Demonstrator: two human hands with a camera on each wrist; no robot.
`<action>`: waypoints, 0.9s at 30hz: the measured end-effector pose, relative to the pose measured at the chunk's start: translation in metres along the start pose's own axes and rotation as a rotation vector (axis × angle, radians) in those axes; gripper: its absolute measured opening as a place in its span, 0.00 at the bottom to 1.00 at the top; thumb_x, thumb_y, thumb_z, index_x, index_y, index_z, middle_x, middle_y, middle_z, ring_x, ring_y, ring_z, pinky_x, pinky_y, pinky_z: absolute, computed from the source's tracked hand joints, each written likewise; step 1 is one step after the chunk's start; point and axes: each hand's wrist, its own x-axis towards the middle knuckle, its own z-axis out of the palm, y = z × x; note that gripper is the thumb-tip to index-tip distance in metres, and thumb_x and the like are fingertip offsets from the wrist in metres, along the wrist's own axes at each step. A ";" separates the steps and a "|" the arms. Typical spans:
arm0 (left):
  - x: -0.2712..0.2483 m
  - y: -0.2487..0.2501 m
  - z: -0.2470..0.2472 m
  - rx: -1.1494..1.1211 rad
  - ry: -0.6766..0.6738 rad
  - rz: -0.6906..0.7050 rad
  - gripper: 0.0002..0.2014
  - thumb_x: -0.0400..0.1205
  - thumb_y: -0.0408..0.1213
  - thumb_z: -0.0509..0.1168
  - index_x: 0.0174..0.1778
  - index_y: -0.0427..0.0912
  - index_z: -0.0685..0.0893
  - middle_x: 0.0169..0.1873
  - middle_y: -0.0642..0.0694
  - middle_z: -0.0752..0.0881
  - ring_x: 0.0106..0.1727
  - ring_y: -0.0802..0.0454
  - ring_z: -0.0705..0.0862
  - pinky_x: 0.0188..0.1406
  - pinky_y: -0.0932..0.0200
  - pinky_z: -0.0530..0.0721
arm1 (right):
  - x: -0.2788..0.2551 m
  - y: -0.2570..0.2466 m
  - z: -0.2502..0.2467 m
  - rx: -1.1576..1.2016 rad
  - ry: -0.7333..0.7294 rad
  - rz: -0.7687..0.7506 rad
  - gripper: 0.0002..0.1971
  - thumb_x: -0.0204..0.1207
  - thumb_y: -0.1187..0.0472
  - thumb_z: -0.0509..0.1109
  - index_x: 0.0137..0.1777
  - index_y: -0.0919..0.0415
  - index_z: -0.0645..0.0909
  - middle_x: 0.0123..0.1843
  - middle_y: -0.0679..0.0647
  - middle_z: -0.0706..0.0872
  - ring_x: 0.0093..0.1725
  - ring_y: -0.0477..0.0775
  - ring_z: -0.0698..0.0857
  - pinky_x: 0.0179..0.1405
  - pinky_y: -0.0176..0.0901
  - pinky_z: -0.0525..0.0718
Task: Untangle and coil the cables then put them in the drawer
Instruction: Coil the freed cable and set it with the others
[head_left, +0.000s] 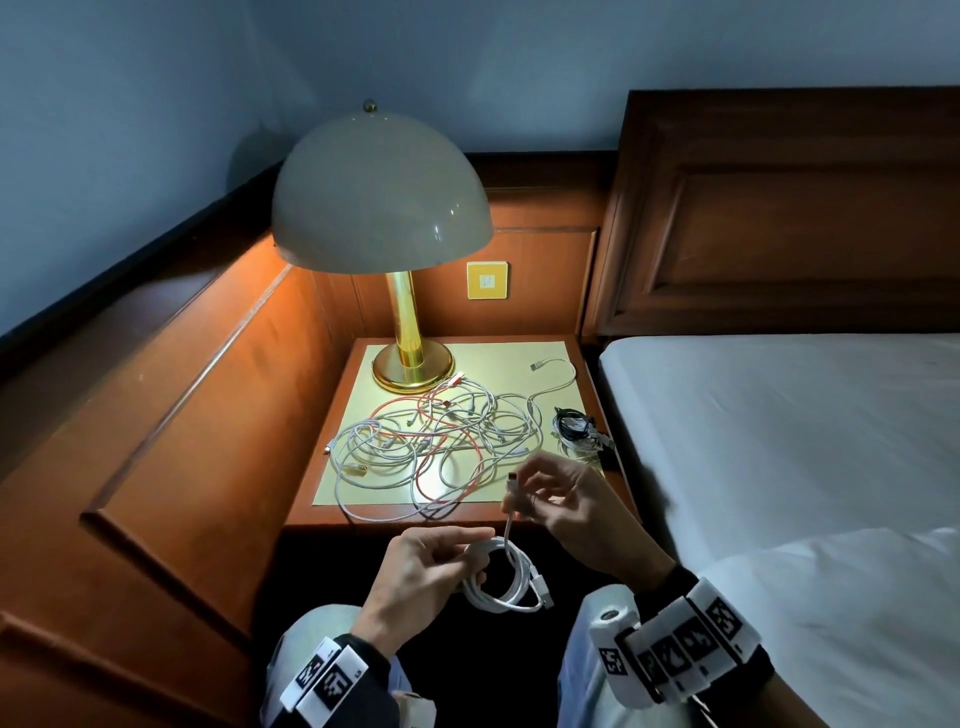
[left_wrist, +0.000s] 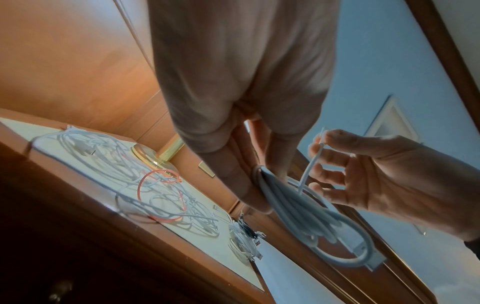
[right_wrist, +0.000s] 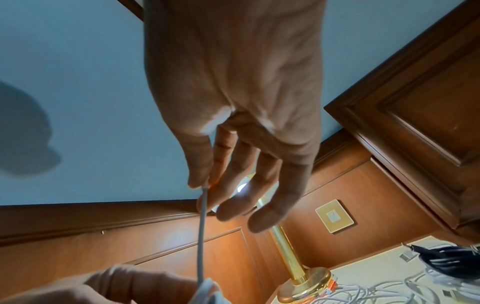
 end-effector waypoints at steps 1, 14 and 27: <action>-0.001 -0.001 0.001 -0.007 0.004 0.000 0.13 0.77 0.25 0.76 0.50 0.46 0.96 0.47 0.37 0.94 0.46 0.46 0.90 0.54 0.50 0.89 | 0.000 -0.001 0.000 -0.002 0.007 0.000 0.07 0.80 0.63 0.72 0.45 0.49 0.84 0.45 0.55 0.93 0.48 0.65 0.89 0.51 0.61 0.88; -0.005 -0.007 -0.003 -0.005 -0.012 0.007 0.13 0.75 0.33 0.79 0.55 0.45 0.94 0.47 0.35 0.93 0.45 0.43 0.89 0.56 0.45 0.89 | -0.003 -0.011 -0.012 0.055 0.418 -0.138 0.12 0.78 0.74 0.74 0.45 0.55 0.84 0.42 0.52 0.93 0.41 0.48 0.90 0.29 0.42 0.86; -0.010 -0.002 0.007 0.079 -0.042 -0.014 0.13 0.79 0.24 0.74 0.52 0.47 0.95 0.46 0.41 0.94 0.45 0.46 0.92 0.54 0.49 0.91 | -0.007 0.029 0.022 0.362 0.152 0.173 0.14 0.78 0.55 0.75 0.53 0.67 0.87 0.42 0.60 0.90 0.34 0.52 0.81 0.27 0.39 0.79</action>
